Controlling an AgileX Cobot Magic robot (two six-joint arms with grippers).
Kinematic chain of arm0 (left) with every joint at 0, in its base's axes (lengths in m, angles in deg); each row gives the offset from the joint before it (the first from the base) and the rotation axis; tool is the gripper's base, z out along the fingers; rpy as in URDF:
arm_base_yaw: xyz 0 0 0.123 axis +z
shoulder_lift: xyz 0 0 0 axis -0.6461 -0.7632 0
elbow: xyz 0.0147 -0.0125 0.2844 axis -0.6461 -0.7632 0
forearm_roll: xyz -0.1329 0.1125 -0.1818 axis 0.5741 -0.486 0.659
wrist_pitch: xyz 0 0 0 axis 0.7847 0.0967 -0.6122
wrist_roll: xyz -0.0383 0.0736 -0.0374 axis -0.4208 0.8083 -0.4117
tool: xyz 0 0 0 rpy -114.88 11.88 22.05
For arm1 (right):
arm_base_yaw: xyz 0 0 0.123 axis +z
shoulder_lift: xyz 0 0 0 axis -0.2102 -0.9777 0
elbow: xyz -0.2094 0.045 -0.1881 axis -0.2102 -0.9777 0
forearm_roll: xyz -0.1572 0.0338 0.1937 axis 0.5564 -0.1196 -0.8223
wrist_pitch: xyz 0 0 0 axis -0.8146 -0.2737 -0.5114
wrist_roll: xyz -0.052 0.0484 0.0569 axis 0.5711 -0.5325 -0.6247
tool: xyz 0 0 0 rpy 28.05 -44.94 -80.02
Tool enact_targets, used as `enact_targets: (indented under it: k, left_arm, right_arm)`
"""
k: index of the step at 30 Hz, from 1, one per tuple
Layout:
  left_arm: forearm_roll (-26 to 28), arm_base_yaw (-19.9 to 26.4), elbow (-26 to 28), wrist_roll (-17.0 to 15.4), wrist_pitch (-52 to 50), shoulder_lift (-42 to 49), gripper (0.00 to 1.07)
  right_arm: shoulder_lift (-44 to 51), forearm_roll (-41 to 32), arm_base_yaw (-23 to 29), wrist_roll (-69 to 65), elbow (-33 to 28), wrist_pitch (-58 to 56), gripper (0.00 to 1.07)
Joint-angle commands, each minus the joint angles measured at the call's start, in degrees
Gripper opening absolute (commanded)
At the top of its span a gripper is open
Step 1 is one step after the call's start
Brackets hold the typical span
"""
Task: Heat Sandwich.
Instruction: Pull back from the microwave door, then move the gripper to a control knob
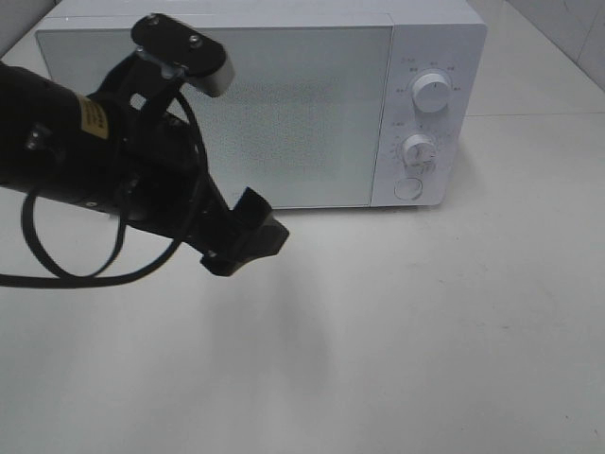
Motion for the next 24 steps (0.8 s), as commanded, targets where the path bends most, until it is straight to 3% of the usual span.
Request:
enact_targets:
  k: [1, 10, 11, 14, 24]
  left_arm:
    - [0.1, 2.6, -0.1, -0.1, 3.2, 1.4, 0.98]
    - [0.6, 17.8, -3.0, -0.2, 9.3, 8.3, 0.98]
    - [0.6, 17.8, -3.0, -0.2, 9.3, 8.3, 0.98]
    - [0.7, 24.2, -4.6, -0.2, 11.4, 12.6, 0.98]
    - [0.5, 37.1, -6.4, -0.2, 20.2, 21.6, 0.98]
  right_arm:
    - [1.5, -0.1, -0.5, 0.2, 0.1, 0.3, 0.76]
    - [1.5, -0.1, -0.5, 0.2, 0.1, 0.3, 0.76]
    - [1.5, -0.1, -0.5, 0.2, 0.1, 0.3, 0.76]
    - [1.5, -0.1, -0.5, 0.2, 0.1, 0.3, 0.76]
    - [1.5, -0.1, -0.5, 0.2, 0.1, 0.3, 0.76]
